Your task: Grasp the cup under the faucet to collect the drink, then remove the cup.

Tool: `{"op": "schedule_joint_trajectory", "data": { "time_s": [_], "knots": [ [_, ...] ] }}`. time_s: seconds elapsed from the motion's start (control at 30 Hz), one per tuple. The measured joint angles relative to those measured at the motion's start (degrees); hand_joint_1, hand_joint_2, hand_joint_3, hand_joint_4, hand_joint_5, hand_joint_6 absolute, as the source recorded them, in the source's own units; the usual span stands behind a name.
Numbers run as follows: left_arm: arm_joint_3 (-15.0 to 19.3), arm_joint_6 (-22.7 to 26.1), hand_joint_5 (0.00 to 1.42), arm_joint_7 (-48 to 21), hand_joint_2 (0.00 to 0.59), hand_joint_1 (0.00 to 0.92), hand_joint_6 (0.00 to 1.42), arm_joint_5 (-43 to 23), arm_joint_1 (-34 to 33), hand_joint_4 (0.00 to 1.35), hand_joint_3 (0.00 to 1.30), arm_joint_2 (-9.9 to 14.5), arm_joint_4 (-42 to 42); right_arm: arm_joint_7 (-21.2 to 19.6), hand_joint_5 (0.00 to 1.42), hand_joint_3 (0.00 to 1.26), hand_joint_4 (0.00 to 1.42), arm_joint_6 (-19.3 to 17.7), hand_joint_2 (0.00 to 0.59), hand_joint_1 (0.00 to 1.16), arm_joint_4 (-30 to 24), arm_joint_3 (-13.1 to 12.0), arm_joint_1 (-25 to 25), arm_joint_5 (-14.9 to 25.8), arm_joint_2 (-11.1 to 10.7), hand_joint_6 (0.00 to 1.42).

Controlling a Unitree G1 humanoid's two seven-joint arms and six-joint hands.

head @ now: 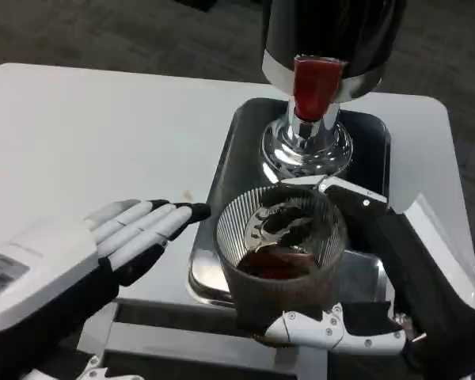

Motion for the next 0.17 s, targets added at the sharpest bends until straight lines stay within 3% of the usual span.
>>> {"op": "schedule_joint_trajectory", "data": {
  "time_s": [0.17],
  "knots": [
    [0.0,0.7,0.0,0.0,0.04,0.0,0.0,-0.1,0.0,0.0,0.0,0.0,-0.5,0.2,0.9,0.65,0.7,0.1,0.159,0.81,-0.2,0.0,0.2,0.0,0.0,1.0]
  ]
}}
